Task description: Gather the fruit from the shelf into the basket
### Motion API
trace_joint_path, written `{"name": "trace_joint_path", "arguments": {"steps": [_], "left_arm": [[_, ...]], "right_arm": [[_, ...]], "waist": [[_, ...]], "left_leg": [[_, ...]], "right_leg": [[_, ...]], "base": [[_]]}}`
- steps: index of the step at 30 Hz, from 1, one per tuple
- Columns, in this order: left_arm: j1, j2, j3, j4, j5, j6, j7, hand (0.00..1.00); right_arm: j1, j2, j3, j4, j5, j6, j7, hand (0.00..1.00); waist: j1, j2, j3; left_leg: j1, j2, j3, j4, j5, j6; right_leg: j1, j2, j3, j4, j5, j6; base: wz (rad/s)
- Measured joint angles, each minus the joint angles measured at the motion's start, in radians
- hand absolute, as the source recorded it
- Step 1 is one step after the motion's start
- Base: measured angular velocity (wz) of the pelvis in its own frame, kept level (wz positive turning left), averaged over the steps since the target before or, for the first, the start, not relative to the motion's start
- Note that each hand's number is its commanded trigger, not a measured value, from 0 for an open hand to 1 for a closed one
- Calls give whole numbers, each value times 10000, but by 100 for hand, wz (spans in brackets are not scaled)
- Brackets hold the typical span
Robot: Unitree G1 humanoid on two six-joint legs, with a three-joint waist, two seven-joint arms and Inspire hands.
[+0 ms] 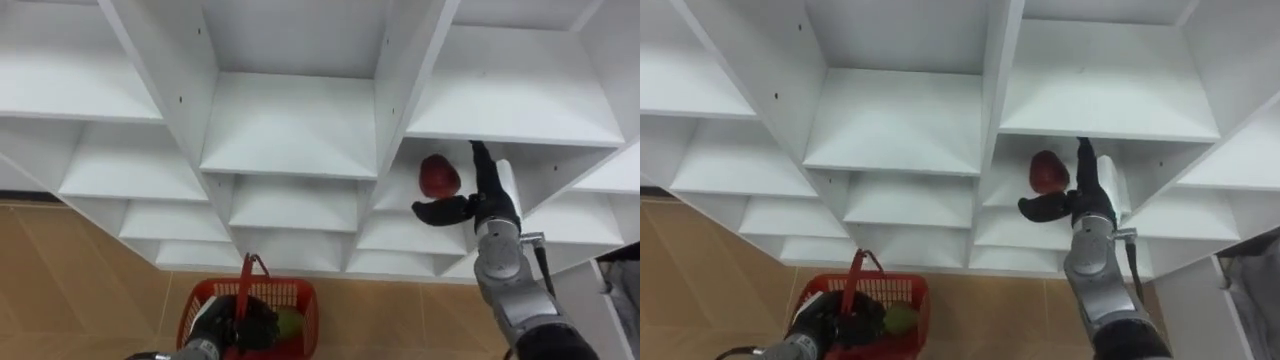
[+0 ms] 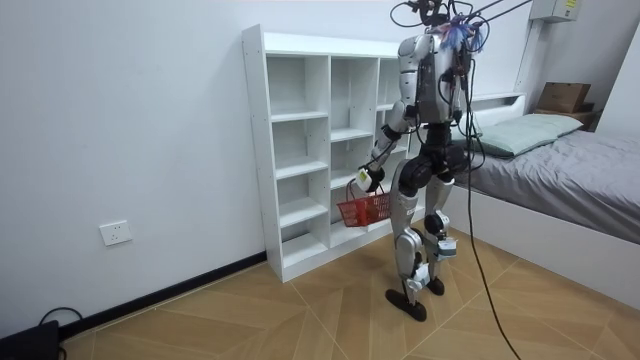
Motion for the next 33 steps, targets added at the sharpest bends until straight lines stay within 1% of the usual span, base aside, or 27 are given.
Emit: {"name": "trace_joint_path", "arguments": {"steps": [3,7,8,14,17,23,33], "left_arm": [[-6,1,-8,107,-5,-1,-9,100],[-7,23,1,161,-6,-1,12,100],[-8,13,-1,161,-5,-1,15,100],[-29,-10,-33,174,-4,0,18,100],[-21,-5,-44,214,0,0,5,100],[-17,-3,-51,261,-1,0,-4,100],[-10,17,-118,303,-1,0,-3,100]], "right_arm": [[-298,-122,0,36,99,-10,-226,0],[-556,-198,0,40,81,-44,-594,0],[-565,-199,-15,42,-18,-44,-665,0],[-885,-211,-45,684,-124,-45,-746,0],[-1012,-231,-44,1053,-76,-47,-744,0],[-1182,-394,-45,1476,32,-58,-745,0],[-1236,-442,-46,1533,69,-59,-745,0]], "waist": [[15,-8,4],[28,-126,76],[16,-155,80],[41,-175,73],[60,-172,74],[84,-147,82],[105,-72,67]], "left_leg": [[-33,-11,-9,-6,18,9],[-73,-11,-22,9,21,8],[-135,-22,-70,37,23,11],[-369,-39,-202,133,29,20],[-377,-41,-222,133,29,20],[-388,-46,-223,133,29,21],[-547,-46,-228,158,43,24]], "right_leg": [[-20,-24,-65,1,0,0],[-29,-34,-116,-8,0,0],[-61,-51,-169,-12,0,0],[-206,-102,-358,23,1,2],[-211,-103,-366,16,1,2],[-219,-104,-368,3,1,1],[-380,-104,-366,24,7,-7]], "base": [[3],[2],[10],[7],[0],[0],[0]]}}
